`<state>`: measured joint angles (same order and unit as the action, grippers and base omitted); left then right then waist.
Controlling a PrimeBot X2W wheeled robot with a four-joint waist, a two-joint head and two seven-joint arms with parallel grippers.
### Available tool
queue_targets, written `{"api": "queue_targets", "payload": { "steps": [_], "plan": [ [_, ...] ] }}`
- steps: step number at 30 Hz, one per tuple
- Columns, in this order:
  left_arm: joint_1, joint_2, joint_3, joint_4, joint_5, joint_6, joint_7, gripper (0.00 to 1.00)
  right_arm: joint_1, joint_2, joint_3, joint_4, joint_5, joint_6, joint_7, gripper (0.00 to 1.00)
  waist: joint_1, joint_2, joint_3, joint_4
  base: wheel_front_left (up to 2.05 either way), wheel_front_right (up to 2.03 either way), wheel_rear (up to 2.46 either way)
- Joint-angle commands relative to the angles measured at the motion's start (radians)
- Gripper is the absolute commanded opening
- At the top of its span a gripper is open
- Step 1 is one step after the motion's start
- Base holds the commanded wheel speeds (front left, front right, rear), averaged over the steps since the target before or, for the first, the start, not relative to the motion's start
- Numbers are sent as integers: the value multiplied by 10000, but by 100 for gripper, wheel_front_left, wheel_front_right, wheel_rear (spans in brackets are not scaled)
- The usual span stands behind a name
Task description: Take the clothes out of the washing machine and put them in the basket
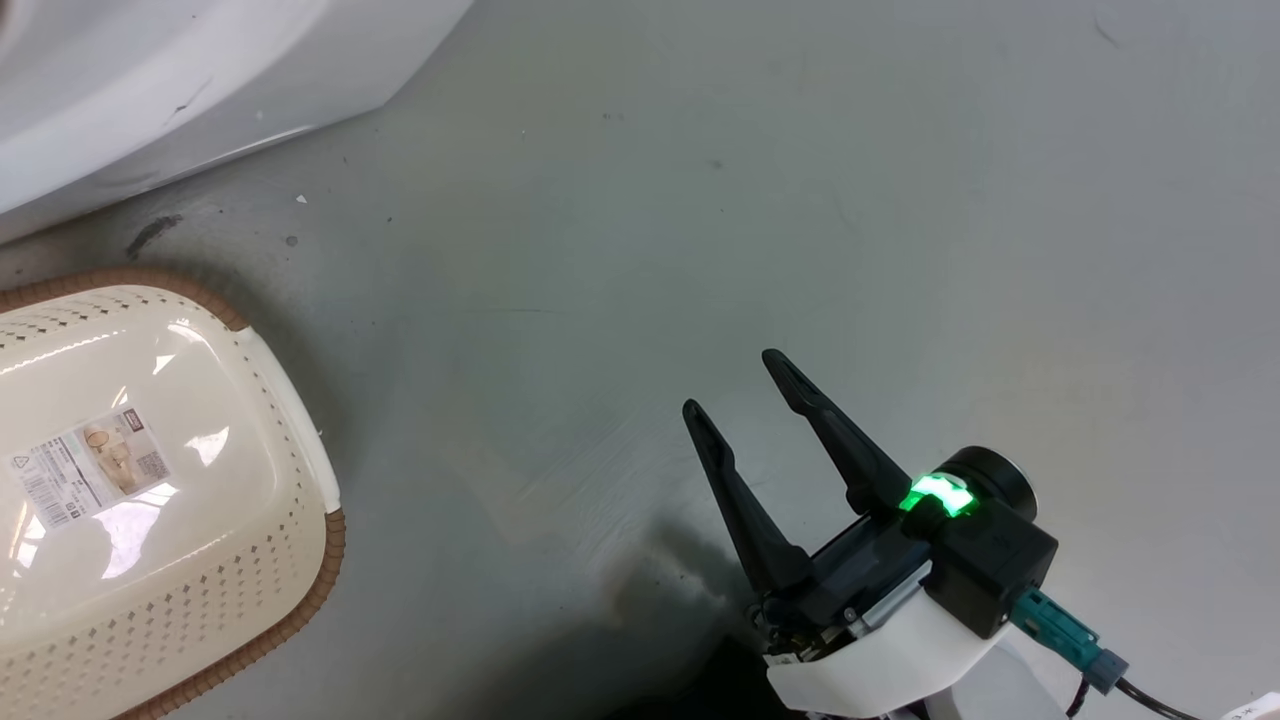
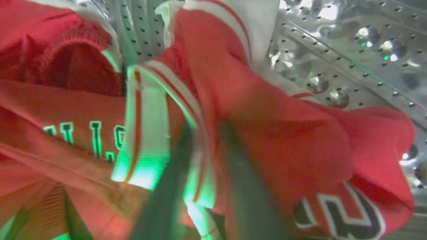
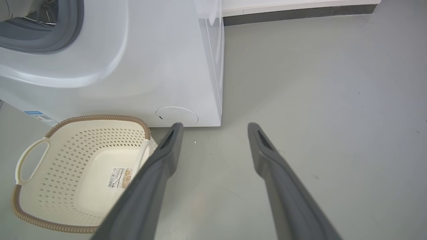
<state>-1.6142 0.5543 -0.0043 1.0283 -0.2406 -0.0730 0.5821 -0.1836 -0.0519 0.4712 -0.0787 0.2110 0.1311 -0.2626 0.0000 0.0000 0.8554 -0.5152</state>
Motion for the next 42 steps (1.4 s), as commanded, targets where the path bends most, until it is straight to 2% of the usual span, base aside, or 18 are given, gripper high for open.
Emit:
{"api": "queue_targets", "payload": {
  "steps": [1, 4, 8, 15, 20, 24, 29, 42],
  "plan": [
    [526, -254, -145, 141, 47, 27, 39, 0, -19, 30, 35, -51, 65, -7, -32, 100, 0, 0, -22, -20, 0, 0, 0],
    [547, -36, -244, -158, 200, 126, -352, 0, -100, 30, 18, -50, 126, -7, -31, 100, 0, 0, -75, -17, 0, 0, 0],
    [547, 233, -318, -536, 360, 228, -1479, 0, -203, 31, -17, 20, 147, -7, -31, 100, 0, 0, -212, 63, 0, 0, 0],
    [1351, 213, -179, -623, 283, 362, -4619, 0, -276, 27, -265, 273, 21, -7, -28, 100, 0, 0, -869, 370, 0, 0, 0],
    [2195, 28, -34, -305, 96, 305, -6794, 0, -260, 26, -492, 500, -90, -7, -27, 100, 0, 0, -1543, 680, 0, 0, 0],
    [3003, -170, 30, 97, -19, 245, -8059, 0, -143, 24, -572, 783, -148, -7, -29, 100, 0, 0, -2210, 870, 0, 0, 0],
    [4083, -346, 507, 95, -450, 203, -8469, 0, 53, 23, -697, 1108, -118, -7, -27, 100, 0, 0, -3036, 1020, 0, 0, 0],
    [7992, -1375, 1620, -2513, -277, -34, -8496, 0, 516, 21, -1109, 1860, -406, -7, 171, 100, 0, 0, -5235, 1805, 0, 0, 0]
  ]
}}
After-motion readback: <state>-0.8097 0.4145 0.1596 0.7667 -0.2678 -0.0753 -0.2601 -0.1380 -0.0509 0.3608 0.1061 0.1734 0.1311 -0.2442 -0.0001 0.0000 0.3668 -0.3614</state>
